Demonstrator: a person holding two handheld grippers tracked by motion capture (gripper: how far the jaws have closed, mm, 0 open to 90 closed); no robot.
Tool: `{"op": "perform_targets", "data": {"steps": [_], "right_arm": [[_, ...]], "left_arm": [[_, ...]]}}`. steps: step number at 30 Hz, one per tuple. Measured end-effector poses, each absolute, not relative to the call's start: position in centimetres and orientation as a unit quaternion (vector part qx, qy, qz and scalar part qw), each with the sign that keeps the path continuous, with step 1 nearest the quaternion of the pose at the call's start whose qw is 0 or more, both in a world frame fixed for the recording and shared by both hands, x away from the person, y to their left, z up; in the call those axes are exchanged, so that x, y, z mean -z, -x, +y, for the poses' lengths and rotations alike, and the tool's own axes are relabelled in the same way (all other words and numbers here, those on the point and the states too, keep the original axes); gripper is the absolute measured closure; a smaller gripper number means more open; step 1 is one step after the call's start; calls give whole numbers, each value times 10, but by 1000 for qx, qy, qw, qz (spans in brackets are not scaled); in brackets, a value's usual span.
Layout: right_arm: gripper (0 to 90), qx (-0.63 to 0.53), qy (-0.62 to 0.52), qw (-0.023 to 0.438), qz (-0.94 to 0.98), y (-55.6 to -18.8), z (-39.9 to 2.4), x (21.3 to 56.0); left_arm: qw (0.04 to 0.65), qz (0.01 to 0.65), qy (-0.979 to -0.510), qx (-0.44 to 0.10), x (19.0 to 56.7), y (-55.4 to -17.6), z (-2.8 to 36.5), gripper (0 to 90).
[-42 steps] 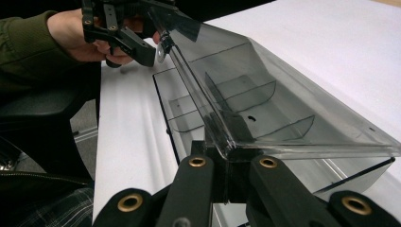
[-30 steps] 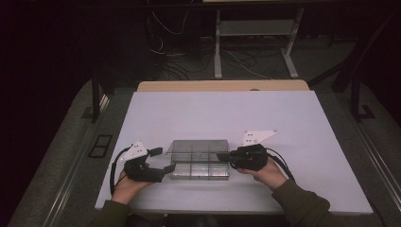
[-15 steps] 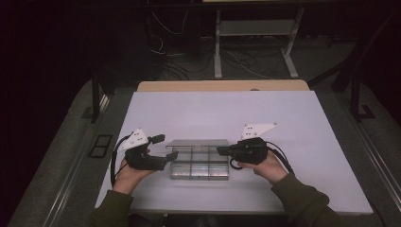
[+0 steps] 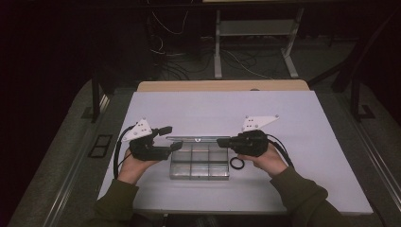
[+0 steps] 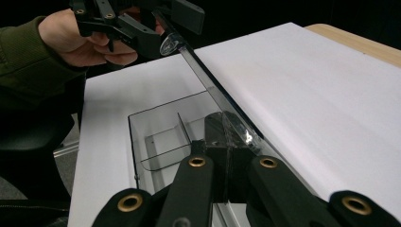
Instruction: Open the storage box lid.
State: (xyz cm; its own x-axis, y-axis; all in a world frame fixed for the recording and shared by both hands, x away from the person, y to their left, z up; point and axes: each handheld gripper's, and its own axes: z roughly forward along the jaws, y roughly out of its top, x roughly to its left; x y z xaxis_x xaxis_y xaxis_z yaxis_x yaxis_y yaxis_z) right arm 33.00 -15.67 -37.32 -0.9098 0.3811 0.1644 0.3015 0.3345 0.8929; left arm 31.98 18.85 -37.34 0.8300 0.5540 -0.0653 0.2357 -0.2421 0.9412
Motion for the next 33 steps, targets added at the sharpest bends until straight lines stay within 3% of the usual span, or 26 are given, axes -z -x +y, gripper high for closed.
{"op": "perform_targets", "data": {"steps": [10,23,33], "right_arm": [[885,-541,-213,44,812,-338,-158,368],[886,-541,-217,50,811,-342,-160,367],[885,-540,-219,58,810,-342,-161,365]], "left_arm": [[564,242,-775,-150,366,-327,185,429],[565,234,-776,-153,363,-332,183,544],[563,231,-777,-160,362,-335,183,578]]}}
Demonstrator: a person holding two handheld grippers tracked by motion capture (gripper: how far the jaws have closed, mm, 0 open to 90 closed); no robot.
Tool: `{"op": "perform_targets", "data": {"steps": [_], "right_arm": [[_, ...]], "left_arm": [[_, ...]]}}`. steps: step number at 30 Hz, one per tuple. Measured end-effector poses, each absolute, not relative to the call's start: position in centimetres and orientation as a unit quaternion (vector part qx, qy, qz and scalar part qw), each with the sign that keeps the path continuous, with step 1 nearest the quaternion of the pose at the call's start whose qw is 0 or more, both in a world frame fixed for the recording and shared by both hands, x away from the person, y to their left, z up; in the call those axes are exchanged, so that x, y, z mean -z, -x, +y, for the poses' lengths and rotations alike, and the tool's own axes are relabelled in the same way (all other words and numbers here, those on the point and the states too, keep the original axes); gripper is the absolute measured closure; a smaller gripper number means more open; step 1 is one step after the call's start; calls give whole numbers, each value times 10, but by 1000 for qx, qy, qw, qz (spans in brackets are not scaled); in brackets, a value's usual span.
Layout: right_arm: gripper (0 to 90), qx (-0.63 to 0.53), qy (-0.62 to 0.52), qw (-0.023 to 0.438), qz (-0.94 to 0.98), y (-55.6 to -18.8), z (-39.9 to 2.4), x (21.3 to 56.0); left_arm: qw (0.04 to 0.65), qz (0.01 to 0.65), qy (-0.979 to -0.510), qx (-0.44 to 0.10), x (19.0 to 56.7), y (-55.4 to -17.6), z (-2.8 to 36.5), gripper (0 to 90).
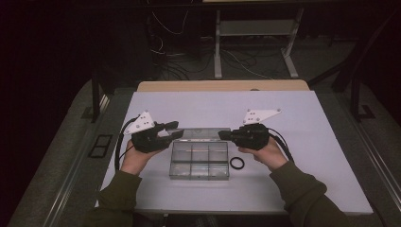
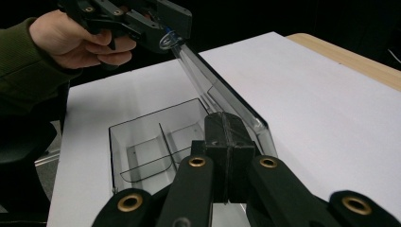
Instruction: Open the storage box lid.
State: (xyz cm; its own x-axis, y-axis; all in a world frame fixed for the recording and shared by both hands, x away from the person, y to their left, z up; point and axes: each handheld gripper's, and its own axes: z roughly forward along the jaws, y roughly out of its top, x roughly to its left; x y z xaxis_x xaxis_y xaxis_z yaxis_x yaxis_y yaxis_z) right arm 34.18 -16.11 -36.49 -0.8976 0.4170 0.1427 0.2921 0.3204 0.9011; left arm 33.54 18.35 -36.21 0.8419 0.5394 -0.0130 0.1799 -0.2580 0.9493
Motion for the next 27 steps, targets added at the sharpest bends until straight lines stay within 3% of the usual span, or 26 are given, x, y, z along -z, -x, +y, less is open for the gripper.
{"op": "perform_targets", "data": {"steps": [11,27], "right_arm": [[814,-534,-225,66,813,-331,-175,366],[611,-523,-258,81,808,-316,-211,379]], "left_arm": [[567,231,-775,-158,360,-345,184,592],[567,230,-774,-161,358,-362,183,605]]}}
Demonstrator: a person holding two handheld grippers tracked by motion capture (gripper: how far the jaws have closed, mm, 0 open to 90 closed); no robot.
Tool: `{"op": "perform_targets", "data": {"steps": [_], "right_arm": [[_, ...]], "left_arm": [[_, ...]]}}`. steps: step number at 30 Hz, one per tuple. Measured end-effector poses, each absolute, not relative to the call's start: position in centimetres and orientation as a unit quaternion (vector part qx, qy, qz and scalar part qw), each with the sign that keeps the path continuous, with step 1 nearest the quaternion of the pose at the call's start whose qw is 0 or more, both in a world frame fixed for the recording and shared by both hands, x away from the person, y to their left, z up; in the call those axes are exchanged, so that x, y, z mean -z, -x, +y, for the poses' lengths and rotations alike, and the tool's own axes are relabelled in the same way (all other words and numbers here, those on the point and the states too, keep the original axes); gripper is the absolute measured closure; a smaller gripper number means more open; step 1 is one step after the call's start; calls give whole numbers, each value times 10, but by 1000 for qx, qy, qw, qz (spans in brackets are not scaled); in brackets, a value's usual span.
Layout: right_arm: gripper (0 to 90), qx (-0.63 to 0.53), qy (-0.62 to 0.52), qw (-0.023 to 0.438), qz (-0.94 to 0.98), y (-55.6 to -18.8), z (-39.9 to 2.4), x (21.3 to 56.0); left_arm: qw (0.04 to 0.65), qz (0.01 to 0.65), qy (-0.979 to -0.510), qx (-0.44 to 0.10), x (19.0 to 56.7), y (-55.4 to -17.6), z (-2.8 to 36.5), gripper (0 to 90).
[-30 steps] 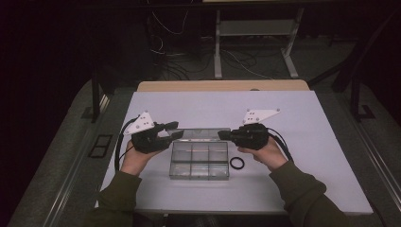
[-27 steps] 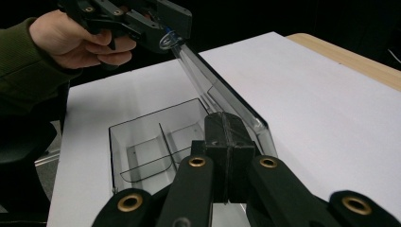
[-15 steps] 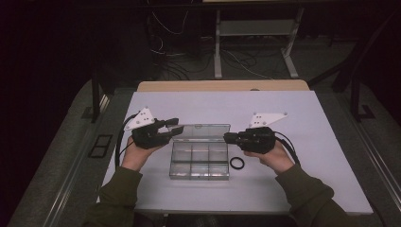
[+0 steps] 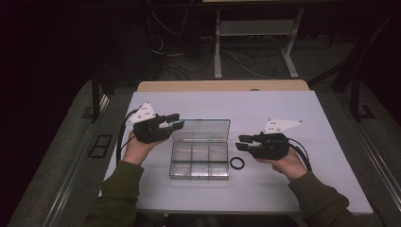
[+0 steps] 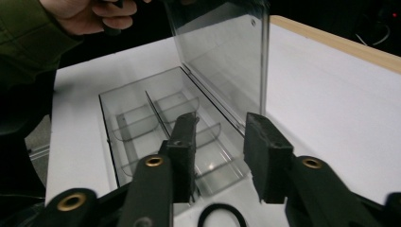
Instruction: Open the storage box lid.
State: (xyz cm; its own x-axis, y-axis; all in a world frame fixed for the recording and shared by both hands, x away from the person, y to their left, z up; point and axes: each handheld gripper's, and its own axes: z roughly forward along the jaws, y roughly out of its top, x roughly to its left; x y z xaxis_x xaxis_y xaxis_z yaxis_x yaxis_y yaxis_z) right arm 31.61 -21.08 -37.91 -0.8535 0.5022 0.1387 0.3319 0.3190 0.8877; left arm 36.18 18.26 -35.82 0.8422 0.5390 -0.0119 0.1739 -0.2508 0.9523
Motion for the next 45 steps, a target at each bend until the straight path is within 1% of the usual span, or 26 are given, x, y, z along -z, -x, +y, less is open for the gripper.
{"op": "perform_targets", "data": {"steps": [9,16,20,32,36,41,45], "right_arm": [[498,-499,-287,103,812,-306,-231,393],[390,-482,-308,133,810,-295,-249,404],[362,-474,-318,142,809,-289,-259,410],[291,-461,-344,149,804,-271,-278,429],[282,-455,-351,161,803,-267,-284,433],[278,-461,-365,157,794,-262,-293,438],[278,-463,-364,153,794,-262,-293,439]], "left_arm": [[566,234,-774,-160,358,-373,181,608],[563,237,-776,-158,358,-382,180,608],[562,240,-776,-156,358,-389,180,607],[566,249,-773,-141,366,-411,181,585],[562,251,-775,-141,367,-416,180,571],[565,255,-771,-144,371,-420,179,556],[569,262,-766,-143,376,-425,178,533]]}}
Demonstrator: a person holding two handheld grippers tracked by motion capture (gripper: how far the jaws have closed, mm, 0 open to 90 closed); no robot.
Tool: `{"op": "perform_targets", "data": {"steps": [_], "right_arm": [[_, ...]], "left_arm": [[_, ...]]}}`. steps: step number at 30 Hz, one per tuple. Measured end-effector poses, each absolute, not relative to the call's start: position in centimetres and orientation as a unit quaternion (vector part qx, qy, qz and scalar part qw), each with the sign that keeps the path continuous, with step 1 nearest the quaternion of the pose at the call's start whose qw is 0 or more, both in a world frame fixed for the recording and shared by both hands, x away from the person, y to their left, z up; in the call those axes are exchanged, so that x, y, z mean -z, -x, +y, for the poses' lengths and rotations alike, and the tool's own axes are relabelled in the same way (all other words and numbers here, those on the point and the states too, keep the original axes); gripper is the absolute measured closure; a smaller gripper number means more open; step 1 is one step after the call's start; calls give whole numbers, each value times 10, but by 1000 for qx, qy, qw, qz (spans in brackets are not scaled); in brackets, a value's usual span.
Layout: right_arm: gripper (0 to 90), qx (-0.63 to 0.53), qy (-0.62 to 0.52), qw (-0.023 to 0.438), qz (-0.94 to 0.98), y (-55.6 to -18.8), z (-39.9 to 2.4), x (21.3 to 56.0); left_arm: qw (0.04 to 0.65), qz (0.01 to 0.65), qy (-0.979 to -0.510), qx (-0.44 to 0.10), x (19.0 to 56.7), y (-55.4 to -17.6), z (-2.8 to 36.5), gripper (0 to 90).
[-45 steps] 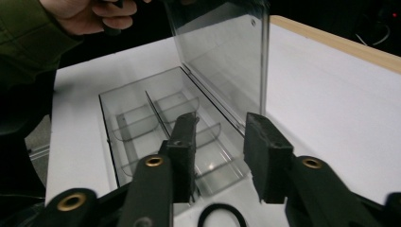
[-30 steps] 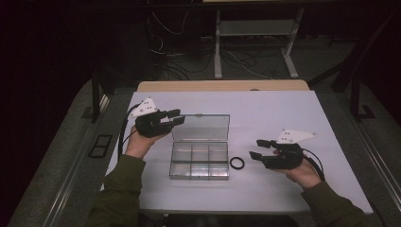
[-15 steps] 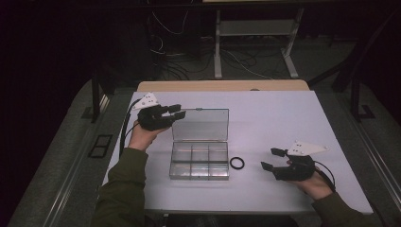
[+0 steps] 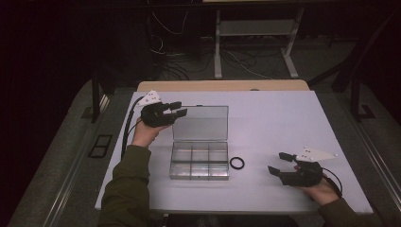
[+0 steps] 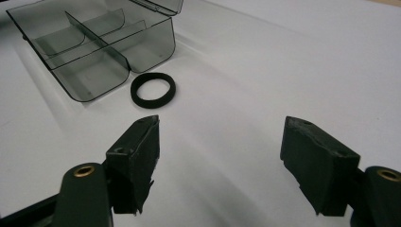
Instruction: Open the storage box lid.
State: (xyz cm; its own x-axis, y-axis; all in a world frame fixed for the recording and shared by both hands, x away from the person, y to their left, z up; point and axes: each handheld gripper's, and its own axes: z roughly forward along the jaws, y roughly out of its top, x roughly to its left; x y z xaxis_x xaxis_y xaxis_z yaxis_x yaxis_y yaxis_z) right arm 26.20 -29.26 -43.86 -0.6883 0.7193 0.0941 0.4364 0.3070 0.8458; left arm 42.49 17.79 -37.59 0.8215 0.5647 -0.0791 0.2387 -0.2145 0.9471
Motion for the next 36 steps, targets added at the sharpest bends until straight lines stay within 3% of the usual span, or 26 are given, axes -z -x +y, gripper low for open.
{"op": "perform_targets", "data": {"steps": [19,36], "right_arm": [[278,-456,-366,155,796,-263,-291,442],[276,-454,-373,157,794,-264,-293,442]], "left_arm": [[565,290,-758,-148,389,-439,178,496],[536,320,-772,-118,406,-460,174,429]]}}
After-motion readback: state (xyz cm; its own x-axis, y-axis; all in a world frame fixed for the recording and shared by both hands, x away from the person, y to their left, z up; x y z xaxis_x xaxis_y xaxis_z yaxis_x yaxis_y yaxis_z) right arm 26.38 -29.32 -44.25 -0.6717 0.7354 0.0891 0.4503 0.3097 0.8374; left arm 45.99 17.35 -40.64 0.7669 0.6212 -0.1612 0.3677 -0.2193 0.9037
